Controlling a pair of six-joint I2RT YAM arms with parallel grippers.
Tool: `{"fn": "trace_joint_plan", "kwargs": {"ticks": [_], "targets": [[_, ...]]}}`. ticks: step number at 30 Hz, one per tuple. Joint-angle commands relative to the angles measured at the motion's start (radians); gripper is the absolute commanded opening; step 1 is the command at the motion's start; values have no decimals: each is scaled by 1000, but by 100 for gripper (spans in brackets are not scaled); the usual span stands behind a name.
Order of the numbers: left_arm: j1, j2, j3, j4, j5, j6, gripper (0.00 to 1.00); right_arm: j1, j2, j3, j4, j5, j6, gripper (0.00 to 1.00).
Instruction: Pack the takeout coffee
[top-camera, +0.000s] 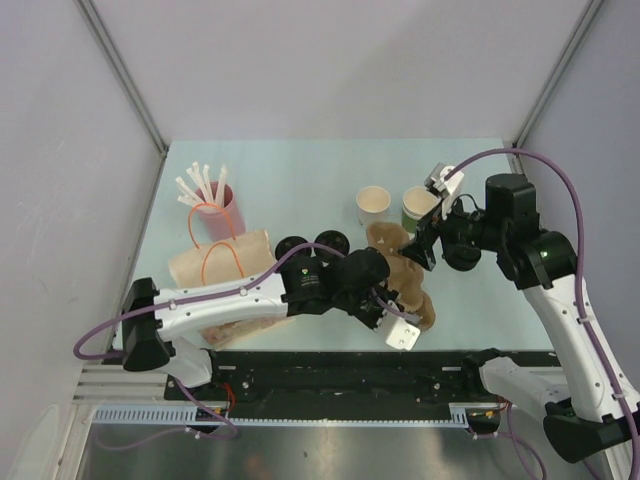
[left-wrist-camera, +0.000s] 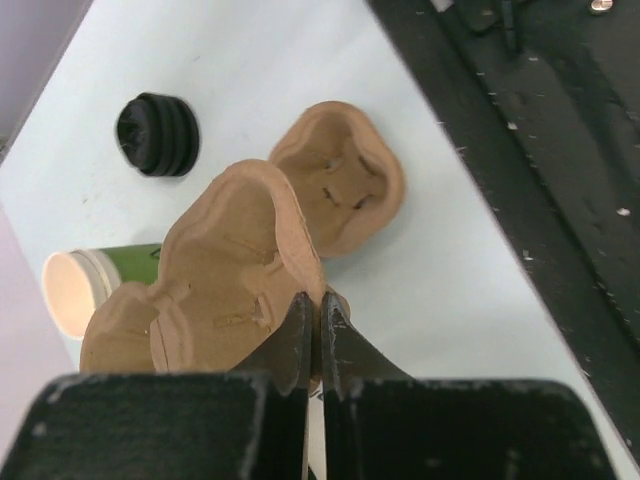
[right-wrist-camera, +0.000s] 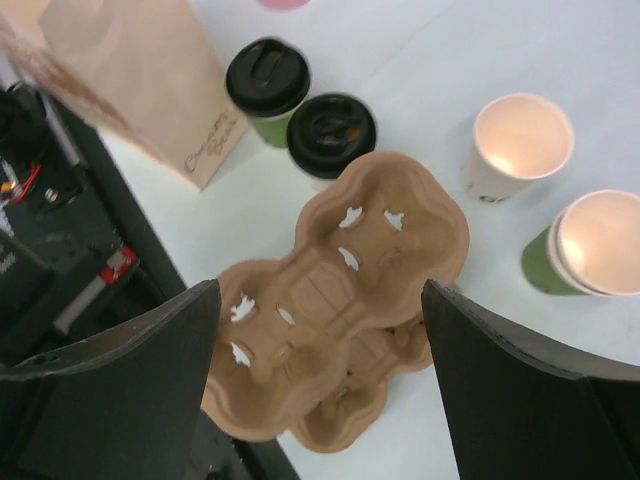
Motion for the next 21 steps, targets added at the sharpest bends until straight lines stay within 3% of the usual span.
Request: {"fn": "trace_joint_plan", "kwargs": {"ticks": [1,7,12,21], "targets": [[5,-55,30,-142,114,52,0,-13,11,47,-178,-95,-132,86],[26,-80,23,-210,151,126,0,6,71,38,-262,-202,-187,84],[26,-89,37,-226,165,138,0,68,86,-31,-219,-58,-181,83],[58,-95,67,-237,267,111,0,7,158,-88,-85,-192,-290,81]]}}
